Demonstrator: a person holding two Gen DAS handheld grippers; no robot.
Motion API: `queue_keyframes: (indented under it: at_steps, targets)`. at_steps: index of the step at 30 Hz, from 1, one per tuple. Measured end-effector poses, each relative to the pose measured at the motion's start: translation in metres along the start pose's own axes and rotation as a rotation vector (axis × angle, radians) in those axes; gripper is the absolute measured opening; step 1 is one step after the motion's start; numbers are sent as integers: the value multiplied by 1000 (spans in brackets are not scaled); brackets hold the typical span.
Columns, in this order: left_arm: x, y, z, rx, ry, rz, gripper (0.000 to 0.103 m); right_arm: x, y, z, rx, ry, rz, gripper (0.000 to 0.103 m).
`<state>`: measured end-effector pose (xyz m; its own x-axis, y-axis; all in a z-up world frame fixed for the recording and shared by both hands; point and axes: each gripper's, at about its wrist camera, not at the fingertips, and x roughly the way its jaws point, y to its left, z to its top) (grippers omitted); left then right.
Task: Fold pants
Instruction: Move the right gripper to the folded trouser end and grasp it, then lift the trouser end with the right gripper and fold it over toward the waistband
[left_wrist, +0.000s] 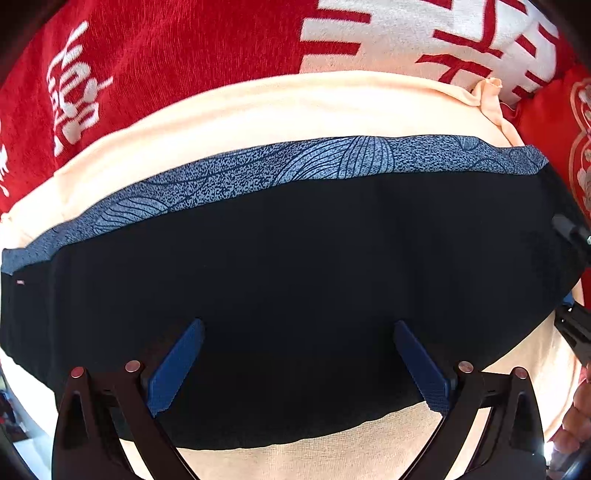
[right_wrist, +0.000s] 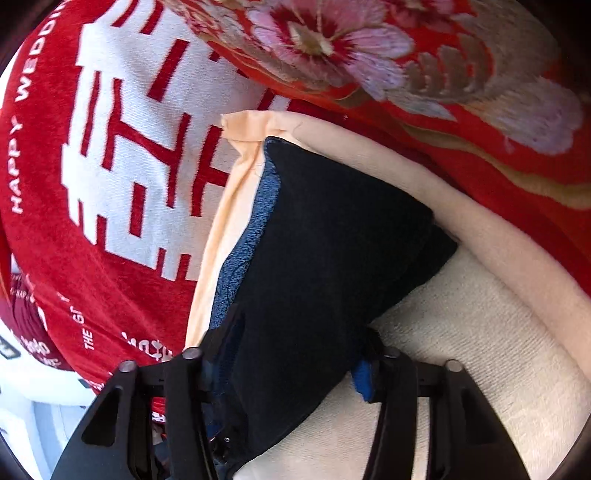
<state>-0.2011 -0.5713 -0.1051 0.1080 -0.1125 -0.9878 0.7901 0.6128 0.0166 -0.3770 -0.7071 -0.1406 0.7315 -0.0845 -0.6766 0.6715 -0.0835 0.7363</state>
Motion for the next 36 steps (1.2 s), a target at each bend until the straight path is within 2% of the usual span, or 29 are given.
queue_keyframes:
  at_steps: [1, 2, 3, 4, 7, 8, 11, 12, 14, 15, 18, 21, 25, 27, 30, 33, 36]
  targets:
    - [-2, 2, 2, -4, 2, 7, 99, -3, 2, 0, -3, 8, 10, 16]
    - [-8, 3, 4, 0, -15, 20, 91, -7, 6, 0, -21, 6, 10, 15]
    - [-14, 4, 6, 10, -28, 20, 77, -11, 10, -2, -45, 4, 12, 14]
    - [-21, 4, 8, 25, -45, 12, 75, -16, 19, -3, -86, 3, 15, 14]
    - [-40, 2, 12, 76, -135, -5, 75, -29, 51, -11, -213, -4, 28, 14]
    - [-40, 0, 13, 91, -142, -11, 75, -31, 59, -13, -239, -6, 28, 14]
    - [-13, -14, 9, 112, -81, -75, 75, -33, 82, -22, -315, -5, 13, 14]
    - [-5, -17, 6, 103, -82, -69, 75, -32, 88, -26, -338, 0, 4, 14]
    - [-2, -20, -4, 90, -150, -68, 76, -31, 104, -34, -398, -9, -10, 14]
    - [-3, -19, -5, 88, -157, -71, 76, -31, 110, -36, -419, -12, -13, 14]
    - [-3, -9, -5, 80, -148, -117, 76, -29, 130, -47, -492, -14, -38, 14]
    - [-4, -1, -9, 116, -159, -152, 77, -27, 150, -64, -572, -24, -81, 14]
    - [-10, 16, -11, 133, -137, -235, 80, -19, 181, -93, -682, -34, -139, 14]
    - [-17, 37, -13, 108, -114, -266, 80, -13, 198, -112, -752, -32, -177, 14]
    - [-29, 86, -21, 72, -123, -249, 80, 8, 222, -147, -856, -19, -228, 14]
    - [-37, 149, -31, 29, -121, -200, 80, 45, 239, -188, -934, 29, -294, 18]
    - [-40, 215, -43, -21, -119, -108, 80, 92, 247, -236, -998, 116, -357, 25]
